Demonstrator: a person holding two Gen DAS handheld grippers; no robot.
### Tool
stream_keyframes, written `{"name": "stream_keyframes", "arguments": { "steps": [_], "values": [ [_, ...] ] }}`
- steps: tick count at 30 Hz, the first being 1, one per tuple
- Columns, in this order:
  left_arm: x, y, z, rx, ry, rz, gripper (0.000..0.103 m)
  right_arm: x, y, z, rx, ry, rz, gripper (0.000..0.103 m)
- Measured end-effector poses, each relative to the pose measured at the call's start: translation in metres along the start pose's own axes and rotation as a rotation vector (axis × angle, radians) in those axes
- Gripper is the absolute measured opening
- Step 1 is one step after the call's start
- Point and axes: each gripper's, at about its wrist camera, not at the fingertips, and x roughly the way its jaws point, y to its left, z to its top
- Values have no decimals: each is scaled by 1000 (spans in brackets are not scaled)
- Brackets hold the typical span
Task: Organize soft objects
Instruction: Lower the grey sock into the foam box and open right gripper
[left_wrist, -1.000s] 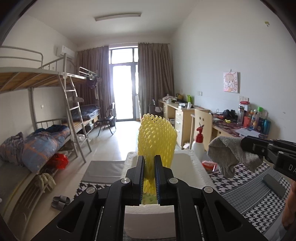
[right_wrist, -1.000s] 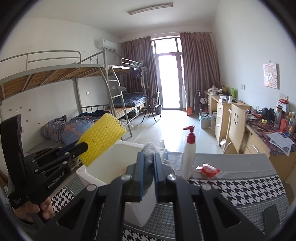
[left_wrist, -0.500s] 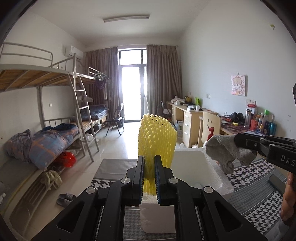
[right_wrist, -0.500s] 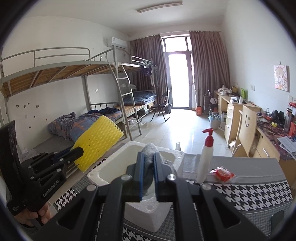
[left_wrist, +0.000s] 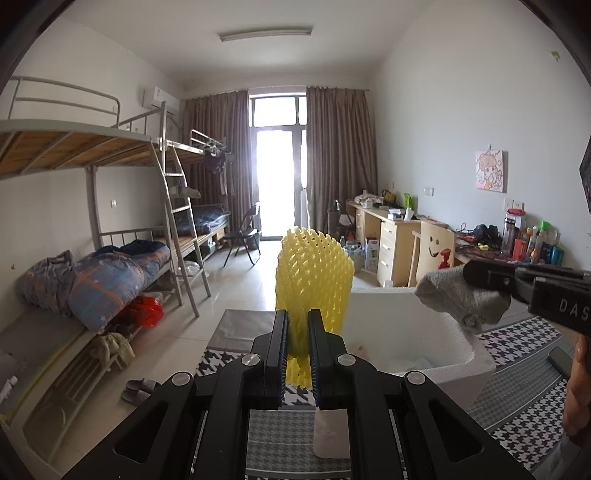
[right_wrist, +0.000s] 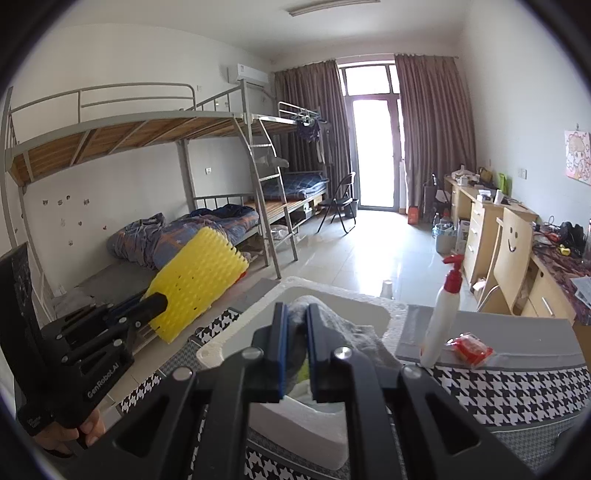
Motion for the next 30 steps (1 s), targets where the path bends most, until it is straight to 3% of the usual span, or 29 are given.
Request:
{"name": "stream_keyframes", "arguments": {
  "steps": [30],
  "values": [
    [3, 13, -6, -34, 12, 7, 11, 55, 6, -15, -26, 168, -58, 13]
  ]
}}
